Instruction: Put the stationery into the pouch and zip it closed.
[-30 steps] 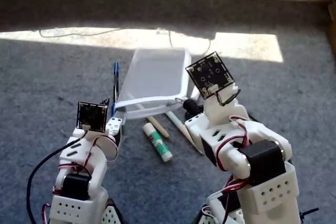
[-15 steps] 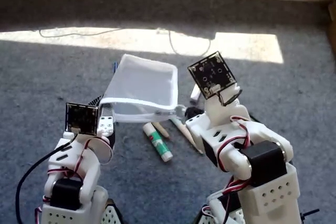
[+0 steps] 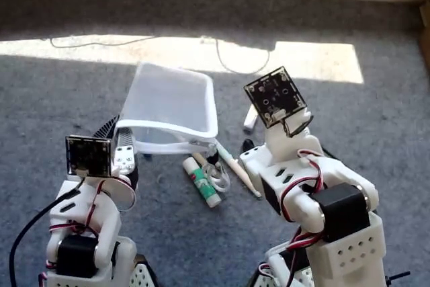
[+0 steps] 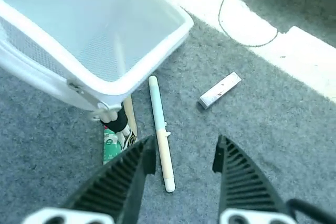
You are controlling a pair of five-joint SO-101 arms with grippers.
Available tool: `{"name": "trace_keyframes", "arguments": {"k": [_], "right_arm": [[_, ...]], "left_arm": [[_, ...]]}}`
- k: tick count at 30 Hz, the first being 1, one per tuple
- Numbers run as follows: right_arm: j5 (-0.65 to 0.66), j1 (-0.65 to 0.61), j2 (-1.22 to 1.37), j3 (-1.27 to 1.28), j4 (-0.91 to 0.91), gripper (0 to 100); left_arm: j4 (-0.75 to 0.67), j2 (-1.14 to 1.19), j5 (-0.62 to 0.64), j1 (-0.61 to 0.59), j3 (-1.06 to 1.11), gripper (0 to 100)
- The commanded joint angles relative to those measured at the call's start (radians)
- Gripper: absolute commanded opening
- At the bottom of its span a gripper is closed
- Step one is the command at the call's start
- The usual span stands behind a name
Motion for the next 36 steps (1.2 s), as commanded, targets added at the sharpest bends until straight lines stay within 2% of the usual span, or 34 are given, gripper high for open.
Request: {"name": "trace_keyframes", "arguments": {"k": [1,5,12,17,23,26,29,36], "right_arm": [[-0.008,0.068,-0.012,-0.054,-0.056,17.0],[-0.008,0.099,-0.007,-0.050,-0.076,17.0],[-0.008,0.099,-0.007,0.061,-0.200,17.0],[-0.008,0.099,-0.007,0.140,-0.303,17.0],[-0.028,0.096,-0.007,0.186,-0.367,17.0],[-0.103,0.096,-0.005,0.211,-0.424,17.0],[-0.123,0.091,-0.004,0.240,-0.478,17.0],[-0.163,0.008,-0.004,0.257,-0.507,17.0]], "left_arm": [[0.000,0.012,-0.002,-0.064,-0.117,1],[0.003,0.012,-0.002,-0.094,-0.140,1],[0.117,0.031,-0.002,-0.170,-0.277,1],[0.149,0.271,-0.002,-0.231,-0.427,1],[0.269,0.570,0.020,-0.321,-0.679,1],[0.333,0.625,0.020,-0.364,-0.782,1],[0.404,0.647,0.020,-0.414,-0.851,1],[0.483,0.647,0.015,-0.564,-0.886,1]]}}
